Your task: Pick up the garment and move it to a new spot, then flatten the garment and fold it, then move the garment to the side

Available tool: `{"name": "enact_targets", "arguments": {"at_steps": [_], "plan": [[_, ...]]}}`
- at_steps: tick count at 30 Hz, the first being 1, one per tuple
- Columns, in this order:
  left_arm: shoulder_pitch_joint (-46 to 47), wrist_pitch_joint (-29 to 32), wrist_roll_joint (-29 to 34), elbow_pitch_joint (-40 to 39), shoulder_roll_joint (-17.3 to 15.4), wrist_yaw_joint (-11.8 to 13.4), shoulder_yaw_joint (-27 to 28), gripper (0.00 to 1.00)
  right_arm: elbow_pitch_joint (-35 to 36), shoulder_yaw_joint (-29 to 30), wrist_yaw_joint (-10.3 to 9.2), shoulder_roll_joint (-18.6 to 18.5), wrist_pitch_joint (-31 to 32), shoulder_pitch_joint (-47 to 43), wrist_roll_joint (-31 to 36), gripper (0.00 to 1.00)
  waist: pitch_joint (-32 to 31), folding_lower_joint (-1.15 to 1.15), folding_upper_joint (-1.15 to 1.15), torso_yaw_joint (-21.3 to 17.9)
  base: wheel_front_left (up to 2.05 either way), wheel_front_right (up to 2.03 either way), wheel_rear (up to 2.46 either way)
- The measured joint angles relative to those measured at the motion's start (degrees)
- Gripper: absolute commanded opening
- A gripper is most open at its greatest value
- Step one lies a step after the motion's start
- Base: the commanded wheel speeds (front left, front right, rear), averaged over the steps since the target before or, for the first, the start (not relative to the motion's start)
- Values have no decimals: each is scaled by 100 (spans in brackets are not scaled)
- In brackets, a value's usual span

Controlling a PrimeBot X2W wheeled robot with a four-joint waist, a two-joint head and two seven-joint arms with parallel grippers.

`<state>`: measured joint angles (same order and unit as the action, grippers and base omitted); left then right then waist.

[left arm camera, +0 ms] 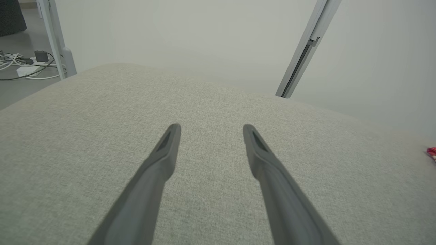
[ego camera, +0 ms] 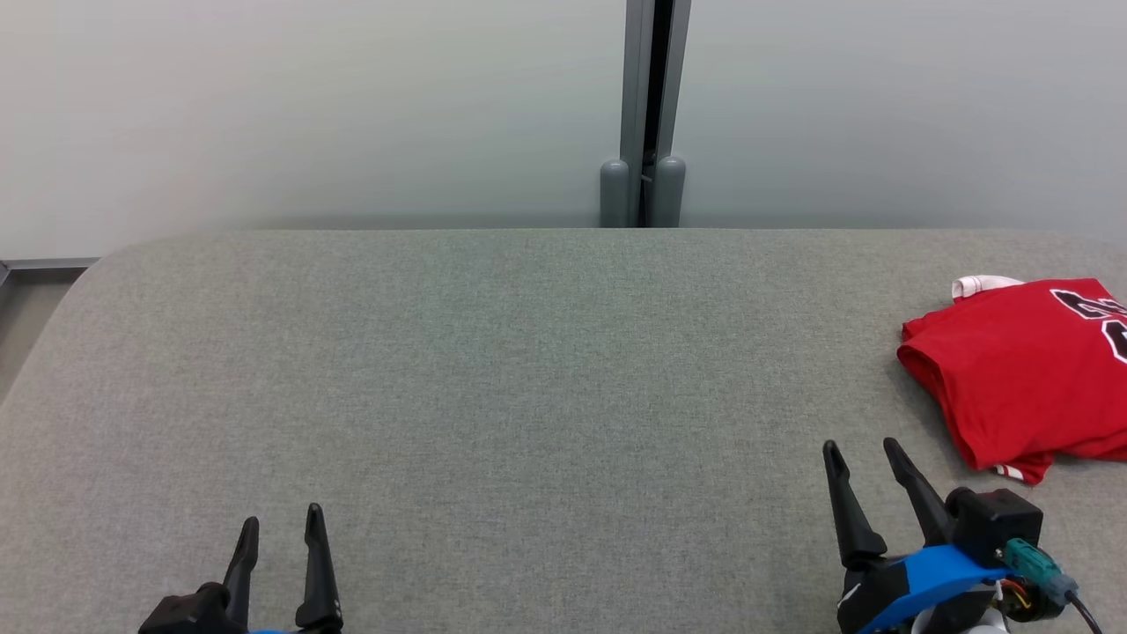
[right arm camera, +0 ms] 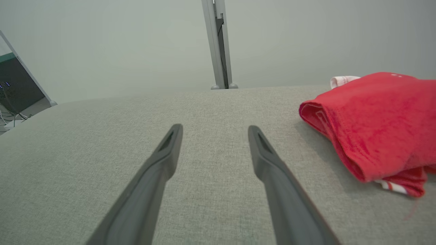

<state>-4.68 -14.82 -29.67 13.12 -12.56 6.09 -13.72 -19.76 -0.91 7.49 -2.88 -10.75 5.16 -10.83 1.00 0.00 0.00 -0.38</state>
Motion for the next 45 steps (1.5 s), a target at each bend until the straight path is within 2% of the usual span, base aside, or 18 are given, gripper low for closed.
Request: {"name": "enact_targets", "arguments": {"at_steps": [4,5,11,29,45], "plan": [[0,1,0,14,0,2,-8,100,-15,-12,0,0,0,-10,-52,100,-2,1,0,-6,0,0,0],[-1,7,-5,36,11,-2,-10,0,-38,-15,0,1,3,-10,-52,0,-2,0,0,-7,0,0,0],[-126,42,-73,287,116,-10,-18,0,-322,-16,0,23,46,-116,-123,0,-3,1,0,-7,0,0,0],[47,515,-1505,281,302,-312,405,0,-142,149,0,25,422,-116,-1959,0,-15,0,0,-1,0,0,0],[269,870,-2562,242,436,-538,759,0,20,281,0,25,714,-96,-3321,0,-25,1,0,6,0,0,0]]}}
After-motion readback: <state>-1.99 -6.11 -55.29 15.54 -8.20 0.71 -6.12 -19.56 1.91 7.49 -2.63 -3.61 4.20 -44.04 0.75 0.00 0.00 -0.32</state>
